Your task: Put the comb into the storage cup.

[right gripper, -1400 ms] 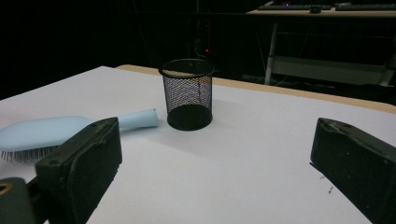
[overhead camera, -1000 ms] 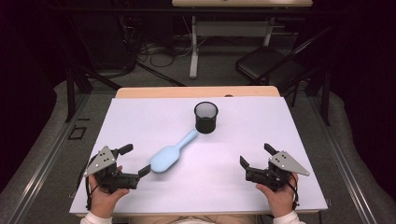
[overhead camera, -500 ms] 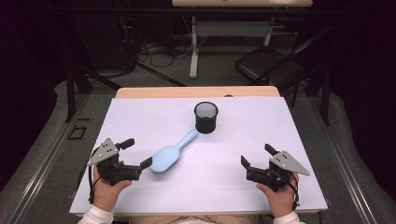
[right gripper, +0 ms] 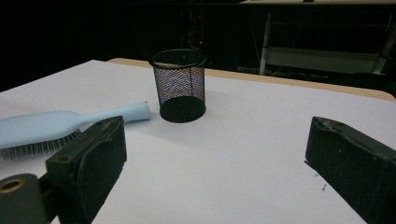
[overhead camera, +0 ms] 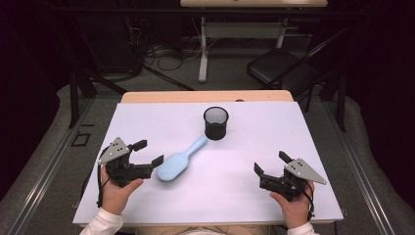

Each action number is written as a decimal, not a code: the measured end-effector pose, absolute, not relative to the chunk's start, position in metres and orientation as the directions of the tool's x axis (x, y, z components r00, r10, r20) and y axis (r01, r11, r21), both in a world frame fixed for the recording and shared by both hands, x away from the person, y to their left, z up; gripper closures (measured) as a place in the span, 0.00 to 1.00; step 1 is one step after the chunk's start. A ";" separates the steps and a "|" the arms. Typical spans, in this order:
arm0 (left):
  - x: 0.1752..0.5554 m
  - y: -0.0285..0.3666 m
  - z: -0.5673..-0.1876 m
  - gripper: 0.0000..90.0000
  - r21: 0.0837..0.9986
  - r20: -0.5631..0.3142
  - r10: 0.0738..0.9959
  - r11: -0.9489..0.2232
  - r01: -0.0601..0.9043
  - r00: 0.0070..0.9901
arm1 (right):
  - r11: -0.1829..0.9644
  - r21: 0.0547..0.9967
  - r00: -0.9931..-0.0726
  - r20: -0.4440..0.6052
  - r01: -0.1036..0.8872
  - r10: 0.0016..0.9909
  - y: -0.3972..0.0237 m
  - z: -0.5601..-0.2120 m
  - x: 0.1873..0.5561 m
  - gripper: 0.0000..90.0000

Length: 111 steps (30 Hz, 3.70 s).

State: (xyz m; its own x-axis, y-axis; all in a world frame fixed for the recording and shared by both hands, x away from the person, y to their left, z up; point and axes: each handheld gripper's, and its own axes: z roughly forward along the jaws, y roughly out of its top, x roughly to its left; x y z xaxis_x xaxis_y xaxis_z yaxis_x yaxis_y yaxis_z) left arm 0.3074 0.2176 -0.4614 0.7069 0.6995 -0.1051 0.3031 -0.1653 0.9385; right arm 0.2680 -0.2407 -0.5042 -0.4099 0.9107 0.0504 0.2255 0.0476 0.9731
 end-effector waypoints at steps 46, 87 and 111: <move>0.384 0.179 -0.460 0.68 0.855 -0.218 0.769 -0.147 0.498 0.601 | 0.076 0.967 -0.423 0.035 0.244 0.906 -0.239 -0.503 0.271 0.00; 0.433 0.130 -0.483 1.00 0.717 -0.185 0.823 -0.260 0.646 0.537 | 0.137 0.956 -0.462 -0.001 0.260 0.887 -0.232 -0.501 0.271 0.00; 0.455 0.108 -0.516 1.00 0.612 -0.176 0.859 -0.288 0.737 0.481 | 0.135 0.955 -0.470 0.006 0.265 0.883 -0.233 -0.504 0.273 0.00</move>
State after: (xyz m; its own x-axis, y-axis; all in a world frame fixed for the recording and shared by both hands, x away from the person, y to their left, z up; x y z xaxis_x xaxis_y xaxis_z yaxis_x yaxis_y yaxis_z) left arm 0.4554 0.1082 -0.5158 0.4809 0.8590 -0.1757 0.7370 -0.2875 0.6117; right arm 0.2726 -0.2330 -0.5036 -0.4700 0.8826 0.0060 0.2655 0.1349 0.9546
